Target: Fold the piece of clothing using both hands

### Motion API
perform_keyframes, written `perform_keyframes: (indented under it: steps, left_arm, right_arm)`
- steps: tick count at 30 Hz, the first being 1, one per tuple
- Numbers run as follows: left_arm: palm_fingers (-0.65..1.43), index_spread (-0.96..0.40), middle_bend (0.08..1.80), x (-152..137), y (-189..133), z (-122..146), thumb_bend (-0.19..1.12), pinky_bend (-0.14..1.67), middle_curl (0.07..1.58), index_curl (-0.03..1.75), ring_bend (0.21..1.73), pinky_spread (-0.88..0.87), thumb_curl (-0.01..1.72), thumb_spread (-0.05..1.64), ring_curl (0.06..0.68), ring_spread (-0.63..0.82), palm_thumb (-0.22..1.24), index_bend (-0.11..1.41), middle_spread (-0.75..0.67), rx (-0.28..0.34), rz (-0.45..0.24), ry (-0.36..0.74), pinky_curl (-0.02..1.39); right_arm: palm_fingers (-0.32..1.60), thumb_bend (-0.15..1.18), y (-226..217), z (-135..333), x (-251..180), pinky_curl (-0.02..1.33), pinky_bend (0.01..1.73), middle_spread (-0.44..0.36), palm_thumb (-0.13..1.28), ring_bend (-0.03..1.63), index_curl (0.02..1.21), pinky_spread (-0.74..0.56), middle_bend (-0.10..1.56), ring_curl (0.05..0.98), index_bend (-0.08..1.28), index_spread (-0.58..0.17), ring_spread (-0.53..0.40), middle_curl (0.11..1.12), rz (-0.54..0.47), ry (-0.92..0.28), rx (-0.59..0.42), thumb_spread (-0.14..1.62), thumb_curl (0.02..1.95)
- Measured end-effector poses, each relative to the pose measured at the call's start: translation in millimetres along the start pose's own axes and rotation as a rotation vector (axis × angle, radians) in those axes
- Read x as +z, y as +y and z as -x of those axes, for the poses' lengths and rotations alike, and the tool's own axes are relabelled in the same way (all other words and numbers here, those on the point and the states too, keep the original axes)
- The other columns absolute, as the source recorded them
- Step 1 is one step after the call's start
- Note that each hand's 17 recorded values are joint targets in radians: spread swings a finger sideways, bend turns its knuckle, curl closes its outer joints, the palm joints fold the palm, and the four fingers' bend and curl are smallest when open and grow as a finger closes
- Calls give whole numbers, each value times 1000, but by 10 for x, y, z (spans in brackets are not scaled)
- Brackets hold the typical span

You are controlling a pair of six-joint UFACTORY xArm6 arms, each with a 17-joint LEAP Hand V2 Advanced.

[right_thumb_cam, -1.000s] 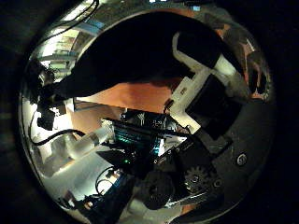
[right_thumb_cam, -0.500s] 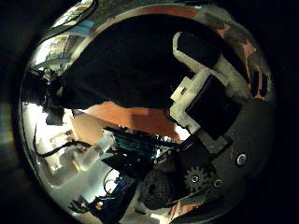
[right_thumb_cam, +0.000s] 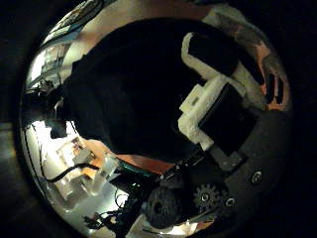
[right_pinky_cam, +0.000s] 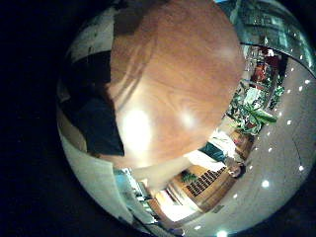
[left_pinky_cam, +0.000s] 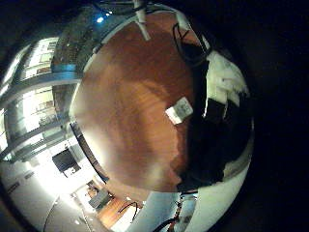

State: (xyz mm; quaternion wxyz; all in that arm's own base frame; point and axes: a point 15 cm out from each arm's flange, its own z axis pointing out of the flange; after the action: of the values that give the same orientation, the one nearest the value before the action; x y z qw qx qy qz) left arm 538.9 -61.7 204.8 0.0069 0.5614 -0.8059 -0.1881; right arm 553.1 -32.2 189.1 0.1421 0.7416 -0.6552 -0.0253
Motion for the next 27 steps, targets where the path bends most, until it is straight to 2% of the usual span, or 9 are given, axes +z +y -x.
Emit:
perform_keyframes:
  steps: [1,2,3,4,7,12,16,23,27]
  left_arm:
    - [323,-506,513,3,-33,54,-56,1071,1027,1335,1286,-578,503,1042,522,-439,489,100,-551,-12,-14,-5,740]
    - [229,-484,432,5,-63,118,-57,1072,999,1291,1272,-571,485,1049,512,-417,454,96,-504,-25,-29,-7,738]
    - [230,-475,420,1,-84,170,-52,1075,992,1272,1275,-567,480,1051,515,-412,448,104,-488,-36,-41,-6,741]
    - [14,-430,293,-11,-95,215,-57,1011,938,1203,1197,-496,449,1060,495,-326,386,125,-361,-46,-52,-5,732]
    - [-80,-335,196,-96,-106,364,-44,861,826,1075,1078,-334,412,1064,434,-168,329,145,-160,-79,-90,-2,687]
    - [-87,-186,163,-382,23,455,-33,665,679,879,938,-41,366,1066,364,32,279,137,100,-105,-136,16,605]
    - [-61,-110,166,-457,287,333,-29,598,592,752,885,98,345,1063,335,116,268,142,196,-80,-103,62,556]
    - [-21,-45,170,-292,781,-77,-26,541,486,597,831,216,321,1068,302,192,260,157,259,-22,-35,151,497]
    - [0,-30,176,-166,983,-235,-23,527,446,541,812,248,314,1068,290,218,264,167,268,-3,-52,162,475]
  right_arm:
    - [425,-25,-37,-39,-41,801,1210,-204,752,1366,947,-388,886,721,283,-435,-259,848,-24,-2,8,1308,502]
    - [331,-23,-35,-86,-77,785,1193,-206,738,1340,909,-390,832,705,231,-441,-265,827,-35,-4,17,1313,491]
    - [289,-21,-24,-116,-91,778,1180,-203,735,1318,889,-383,807,694,214,-444,-266,815,-36,-5,22,1315,488]
    - [158,-24,-8,-166,-141,752,1109,-197,709,1247,837,-343,736,661,197,-455,-261,778,-45,-6,29,1321,474]
    - [24,-25,56,-348,-369,713,978,-176,668,1111,761,-190,621,602,215,-463,-221,703,-89,-7,57,1324,449]
    - [66,-18,317,-624,-805,622,859,-155,633,982,658,-12,525,510,204,-455,-173,613,-157,-8,82,1320,425]
    - [89,-21,704,-626,-834,565,735,-149,599,904,614,80,506,471,226,-445,-155,575,-129,-13,39,1308,404]
    - [102,-25,1443,-420,-288,481,609,-120,554,789,538,163,453,414,189,-410,-113,516,4,-41,-43,1264,368]
    - [105,-26,1706,-306,85,444,562,-105,518,732,495,199,422,385,177,-396,-91,486,73,-51,-78,1226,351]
